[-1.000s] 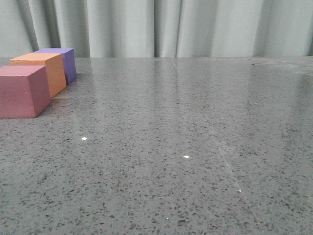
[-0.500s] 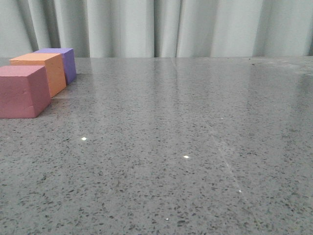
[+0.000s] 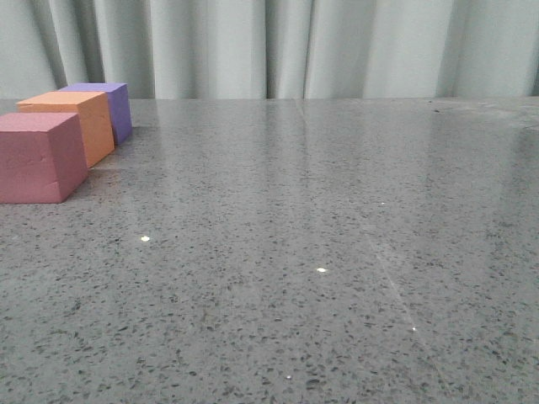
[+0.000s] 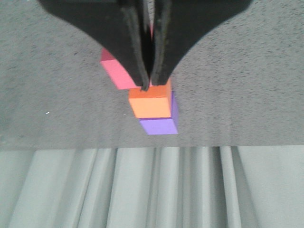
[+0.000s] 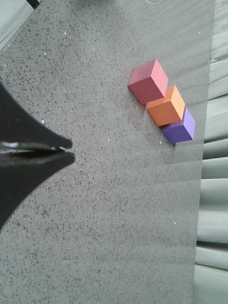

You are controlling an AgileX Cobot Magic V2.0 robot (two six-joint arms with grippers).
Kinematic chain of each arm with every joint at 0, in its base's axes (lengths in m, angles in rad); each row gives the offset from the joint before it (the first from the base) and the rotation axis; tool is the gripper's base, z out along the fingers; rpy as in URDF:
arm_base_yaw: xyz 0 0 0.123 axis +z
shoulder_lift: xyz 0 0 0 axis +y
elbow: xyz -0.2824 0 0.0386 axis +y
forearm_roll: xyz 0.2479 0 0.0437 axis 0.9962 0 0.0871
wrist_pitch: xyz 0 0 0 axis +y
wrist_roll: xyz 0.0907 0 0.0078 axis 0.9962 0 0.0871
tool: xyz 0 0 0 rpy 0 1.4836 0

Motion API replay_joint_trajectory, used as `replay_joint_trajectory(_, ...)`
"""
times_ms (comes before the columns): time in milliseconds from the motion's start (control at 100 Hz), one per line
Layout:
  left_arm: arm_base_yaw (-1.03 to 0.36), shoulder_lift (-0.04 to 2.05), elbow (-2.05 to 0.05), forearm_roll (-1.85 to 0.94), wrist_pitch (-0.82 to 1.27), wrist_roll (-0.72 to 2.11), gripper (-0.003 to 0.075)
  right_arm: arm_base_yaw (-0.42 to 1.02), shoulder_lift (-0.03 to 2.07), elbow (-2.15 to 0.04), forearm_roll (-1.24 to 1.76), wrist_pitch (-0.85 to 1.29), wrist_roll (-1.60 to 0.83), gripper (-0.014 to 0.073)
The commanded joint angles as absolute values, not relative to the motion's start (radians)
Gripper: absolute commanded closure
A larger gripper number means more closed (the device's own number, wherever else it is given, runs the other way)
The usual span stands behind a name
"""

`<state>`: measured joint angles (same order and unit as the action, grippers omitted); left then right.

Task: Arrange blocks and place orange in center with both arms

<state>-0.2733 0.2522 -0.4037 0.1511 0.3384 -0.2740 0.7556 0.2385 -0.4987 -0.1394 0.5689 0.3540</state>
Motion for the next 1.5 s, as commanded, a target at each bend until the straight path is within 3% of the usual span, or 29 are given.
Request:
replay_joint_trajectory(0,-0.215,0.256,-0.400,0.077,0.224,-0.131,0.0739,0.755,0.249,-0.523,-0.159,0.486,0.343,0.0715)
replay_joint_trajectory(190,-0.064,0.221,-0.270,-0.178,0.000,0.192,0.0739,0.755,0.249,-0.523,-0.159,0.486,0.343,0.0715)
replay_joint_trajectory(490,0.039,0.126,-0.139,-0.177,-0.017,0.164,0.0739,0.755,0.249,-0.523,-0.159,0.486,0.343,0.0715)
replay_joint_trajectory(770,0.048,0.012,0.024,-0.156,-0.105,0.089,0.0739,0.755,0.249,-0.523,-0.159,0.486,0.343,0.0715)
replay_joint_trajectory(880,0.050,-0.039,0.023,-0.145,0.020,0.082,0.0739,0.755,0.249,-0.523,-0.159,0.486,0.343,0.0715)
replay_joint_trajectory(1490,0.046,-0.037,0.021,-0.123,0.022,0.082,0.0739,0.755,0.249,-0.522,-0.159,0.486,0.343,0.0715)
